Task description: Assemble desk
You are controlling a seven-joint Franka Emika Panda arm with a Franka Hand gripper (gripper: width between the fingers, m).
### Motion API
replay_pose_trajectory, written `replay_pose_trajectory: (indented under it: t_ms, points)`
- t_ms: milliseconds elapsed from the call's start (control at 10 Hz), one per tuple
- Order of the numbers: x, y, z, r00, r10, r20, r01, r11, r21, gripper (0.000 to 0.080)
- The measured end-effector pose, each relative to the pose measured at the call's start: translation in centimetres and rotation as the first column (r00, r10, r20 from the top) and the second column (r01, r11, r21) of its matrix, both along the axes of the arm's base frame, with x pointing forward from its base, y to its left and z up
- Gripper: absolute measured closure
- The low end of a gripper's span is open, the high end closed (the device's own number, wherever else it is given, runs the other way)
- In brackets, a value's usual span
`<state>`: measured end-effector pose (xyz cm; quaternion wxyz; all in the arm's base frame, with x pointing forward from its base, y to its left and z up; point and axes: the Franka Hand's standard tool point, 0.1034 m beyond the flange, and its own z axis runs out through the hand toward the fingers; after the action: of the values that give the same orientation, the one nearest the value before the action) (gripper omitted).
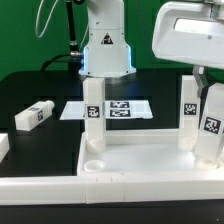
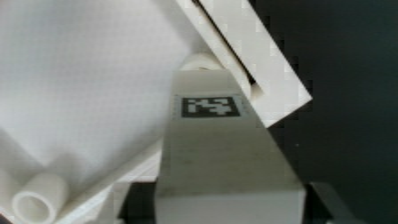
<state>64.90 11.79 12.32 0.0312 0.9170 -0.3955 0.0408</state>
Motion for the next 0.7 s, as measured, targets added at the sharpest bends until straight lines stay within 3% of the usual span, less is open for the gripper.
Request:
replay_pose_trajectory:
  t_ms: [300, 700]
  points:
    - [-0.5, -0.8, 0.0, 0.936, -0.348, 0.050, 0.344, 0.936, 0.080, 0.0511]
    - [-1.3, -0.1, -0.1, 0.726, -0.684, 0.073, 0.664, 0.725, 0.183, 0.0509]
